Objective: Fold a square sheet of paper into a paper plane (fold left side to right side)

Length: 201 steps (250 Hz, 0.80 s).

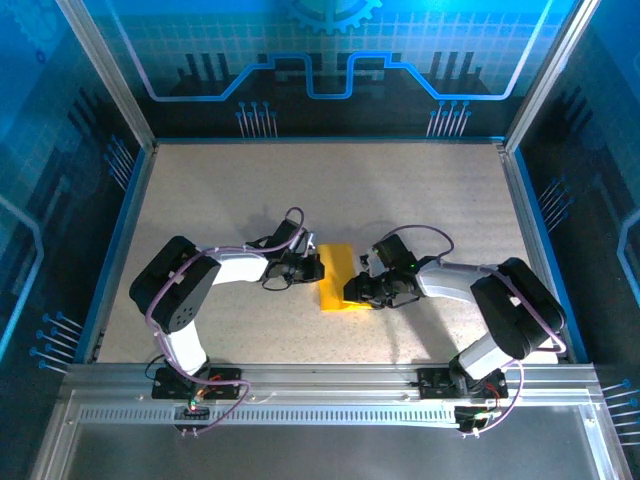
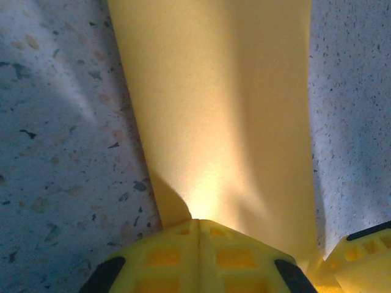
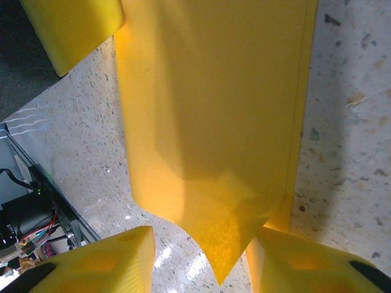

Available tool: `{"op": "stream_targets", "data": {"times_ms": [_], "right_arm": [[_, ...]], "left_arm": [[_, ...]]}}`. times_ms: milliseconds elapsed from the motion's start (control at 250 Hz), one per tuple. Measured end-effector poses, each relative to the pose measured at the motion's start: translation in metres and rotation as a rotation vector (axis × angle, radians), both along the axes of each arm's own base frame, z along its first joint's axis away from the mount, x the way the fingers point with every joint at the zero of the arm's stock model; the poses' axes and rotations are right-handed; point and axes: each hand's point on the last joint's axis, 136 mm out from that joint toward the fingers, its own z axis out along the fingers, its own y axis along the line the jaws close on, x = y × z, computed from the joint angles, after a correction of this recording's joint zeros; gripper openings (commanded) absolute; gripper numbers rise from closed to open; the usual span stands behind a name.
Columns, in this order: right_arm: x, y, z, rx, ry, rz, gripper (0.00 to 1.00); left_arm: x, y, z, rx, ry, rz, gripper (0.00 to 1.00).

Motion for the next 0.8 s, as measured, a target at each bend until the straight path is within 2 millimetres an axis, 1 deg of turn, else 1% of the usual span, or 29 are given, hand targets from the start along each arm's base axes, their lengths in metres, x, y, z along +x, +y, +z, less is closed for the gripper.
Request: {"op": "stream_targets", "data": {"times_ms": [224,348,535,803], "right_arm": [[-0.0003,-0.0011,-0.0012,-0.006,0.006,-0.006,0.45],[-0.0048,-0.0039,-0.0055,-0.013,0.022,-0.01,0.45],[-0.0042,-0.0029,-0.0051,-0.004,0.023,-0.017,0.44],[0.0011,-0.0001,-0.003,0.034,0.012,-0.043,0.36]], "left_arm": [[0.0001,0.0,0.0,0.0,0.0,0.0,0.0],[-0.0001,-0.0001,0.0,-0.001,0.0,0.0,0.0],[-0.0004,-0.0005,0.0001,0.0,0.0,-0.002,0.0],[-0.0004,-0.0006,0.0001,-0.001,0.0,-0.002,0.0]]}}
